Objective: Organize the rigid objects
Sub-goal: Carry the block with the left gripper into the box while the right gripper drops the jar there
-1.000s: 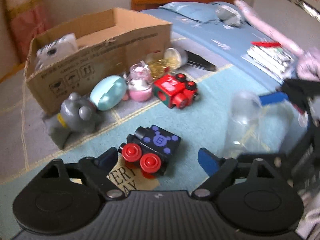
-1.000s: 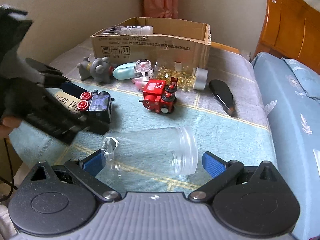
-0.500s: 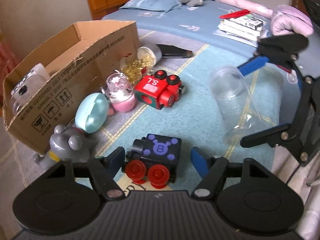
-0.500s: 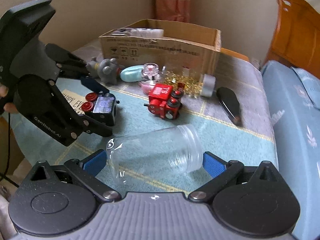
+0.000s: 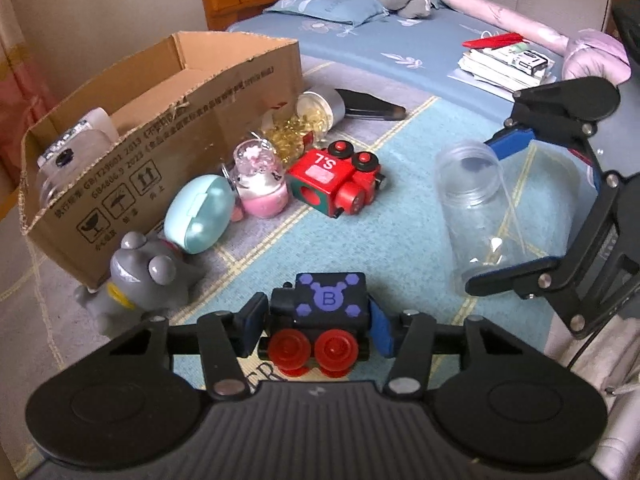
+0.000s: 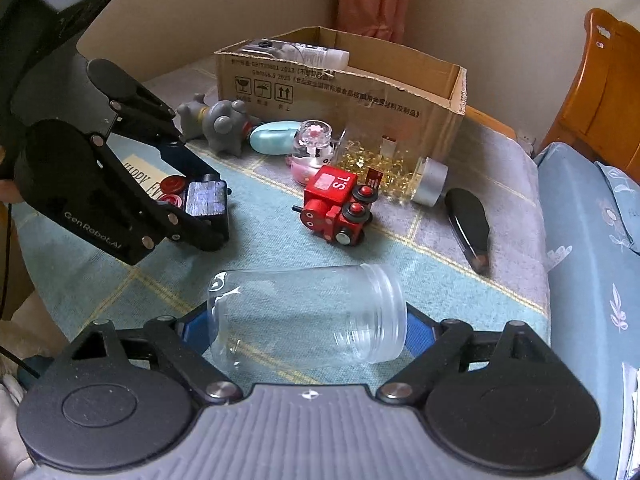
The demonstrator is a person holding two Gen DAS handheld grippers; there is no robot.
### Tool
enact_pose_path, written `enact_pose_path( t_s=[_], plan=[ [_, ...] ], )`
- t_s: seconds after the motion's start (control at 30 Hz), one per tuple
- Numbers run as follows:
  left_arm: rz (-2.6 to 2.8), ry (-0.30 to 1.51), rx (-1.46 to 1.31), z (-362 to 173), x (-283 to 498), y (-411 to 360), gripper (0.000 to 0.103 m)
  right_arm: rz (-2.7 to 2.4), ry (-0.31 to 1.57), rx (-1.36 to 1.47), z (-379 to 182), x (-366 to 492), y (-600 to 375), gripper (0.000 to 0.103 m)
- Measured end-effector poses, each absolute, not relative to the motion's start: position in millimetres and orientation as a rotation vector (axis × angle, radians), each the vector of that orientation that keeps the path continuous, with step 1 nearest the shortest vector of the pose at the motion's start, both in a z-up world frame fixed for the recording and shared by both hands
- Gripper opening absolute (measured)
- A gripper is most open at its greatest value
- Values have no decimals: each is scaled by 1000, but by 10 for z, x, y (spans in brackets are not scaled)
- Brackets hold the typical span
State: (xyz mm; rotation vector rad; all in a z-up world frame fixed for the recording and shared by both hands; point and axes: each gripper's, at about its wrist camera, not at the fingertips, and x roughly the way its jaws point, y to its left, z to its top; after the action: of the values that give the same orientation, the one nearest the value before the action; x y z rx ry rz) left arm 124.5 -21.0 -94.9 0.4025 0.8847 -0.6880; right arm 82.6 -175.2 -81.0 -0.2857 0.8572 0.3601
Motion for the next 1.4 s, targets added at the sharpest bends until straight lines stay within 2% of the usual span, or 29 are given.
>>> enact_pose_path(
  t_s=[0.37,0.8,1.13,1.4],
  plan=[
    [-666,921,394,-876,1207,-195,50,344,860,-269,-736,857,-1770,93],
    [-599,853,333,-277,1312,-196,50,372,764,-265,-287,1043,-1906,93],
    [-525,734,318,141,1809,-259,50,370,665,-257,76,1539,-1991,93],
    [-466,729,291,120,2379,-300,50,343,631,-279,276,1950,-2059,93]
  ],
)
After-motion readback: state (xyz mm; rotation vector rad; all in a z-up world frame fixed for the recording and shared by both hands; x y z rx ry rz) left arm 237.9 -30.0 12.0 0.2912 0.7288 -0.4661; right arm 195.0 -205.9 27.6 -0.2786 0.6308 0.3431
